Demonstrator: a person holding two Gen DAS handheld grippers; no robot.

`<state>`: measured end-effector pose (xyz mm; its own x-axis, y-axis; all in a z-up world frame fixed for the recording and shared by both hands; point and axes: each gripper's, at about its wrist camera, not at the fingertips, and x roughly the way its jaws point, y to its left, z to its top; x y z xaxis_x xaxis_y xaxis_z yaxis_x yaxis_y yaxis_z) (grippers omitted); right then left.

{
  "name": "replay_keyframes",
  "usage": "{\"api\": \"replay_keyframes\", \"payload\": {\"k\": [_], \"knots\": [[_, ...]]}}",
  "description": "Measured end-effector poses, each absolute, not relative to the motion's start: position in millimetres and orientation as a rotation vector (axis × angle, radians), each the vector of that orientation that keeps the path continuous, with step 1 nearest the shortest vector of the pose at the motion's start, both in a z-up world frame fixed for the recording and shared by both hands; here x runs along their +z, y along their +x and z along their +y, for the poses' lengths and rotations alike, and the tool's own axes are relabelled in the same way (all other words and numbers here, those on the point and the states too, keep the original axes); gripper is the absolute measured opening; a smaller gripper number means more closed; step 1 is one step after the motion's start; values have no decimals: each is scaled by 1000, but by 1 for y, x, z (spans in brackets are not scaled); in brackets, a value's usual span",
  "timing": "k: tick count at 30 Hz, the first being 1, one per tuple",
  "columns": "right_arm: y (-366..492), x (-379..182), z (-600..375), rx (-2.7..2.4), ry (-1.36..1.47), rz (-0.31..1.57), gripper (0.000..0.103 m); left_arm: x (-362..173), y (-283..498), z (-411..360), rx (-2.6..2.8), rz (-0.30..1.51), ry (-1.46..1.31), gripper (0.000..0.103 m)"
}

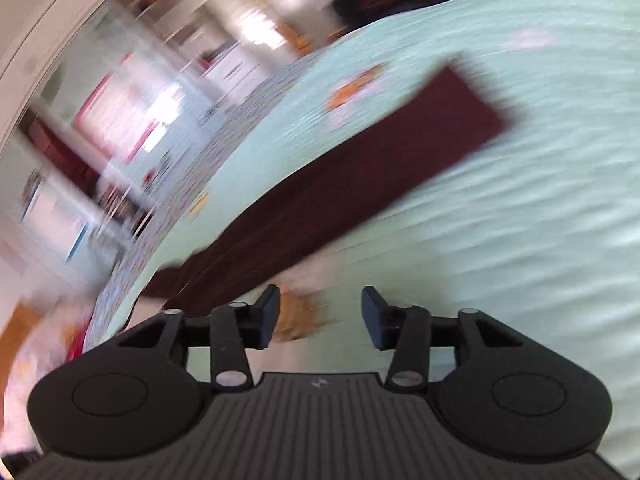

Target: Fold clothes

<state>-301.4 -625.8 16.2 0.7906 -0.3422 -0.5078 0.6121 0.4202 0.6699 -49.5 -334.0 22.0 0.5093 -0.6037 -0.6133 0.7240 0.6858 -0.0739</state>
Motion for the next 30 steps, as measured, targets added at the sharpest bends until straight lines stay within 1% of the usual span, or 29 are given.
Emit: {"api": "replay_keyframes", "payload": {"k": [2,5,7,8,9,13,14,15,16,17,19,20,21,22,23,24,27,28,30], "knots": [[-345,12,-656,-693,1033,257,53,31,-67,-333,-810,652,244,90],[-367,9,-694,-682,1024,233,53,46,-95,-320,-795,672,210,91],[-357,7,-712,-657,1026,236,59,51,-110,-313,-780,693,190,91],[-351,5,-721,-645,1035,235,66,54,-117,-309,-769,703,184,91],[-344,3,-729,-632,1043,235,69,55,-123,-307,-748,712,192,91],[-301,4,-748,-583,1024,282,70,58,-141,-295,-667,752,232,91],[-292,6,-752,-578,1009,303,56,58,-144,-291,-647,762,244,91],[-286,8,-754,-582,1004,321,20,58,-147,-287,-628,772,257,91],[-281,9,-756,-587,1000,335,19,58,-150,-283,-609,783,268,91],[-279,11,-757,-592,1000,329,19,58,-152,-280,-601,794,274,91],[-280,21,-758,-615,910,282,20,58,-155,-274,-590,809,279,91],[-278,21,-761,-633,886,292,21,59,-156,-273,-585,807,281,91],[-276,21,-764,-650,869,306,28,59,-157,-272,-580,804,284,91],[-277,14,-768,-661,896,345,30,59,-159,-273,-575,794,298,91],[-278,8,-771,-671,923,376,29,59,-161,-273,-570,782,316,91],[-286,8,-768,-673,934,349,33,58,-165,-276,-566,765,361,91],[-313,23,-735,-789,841,349,39,52,-175,-284,-543,717,496,91],[-319,29,-716,-792,773,363,40,48,-177,-287,-536,706,527,91],[-323,38,-667,-644,610,408,40,48,-179,-287,-545,709,514,91]]}}
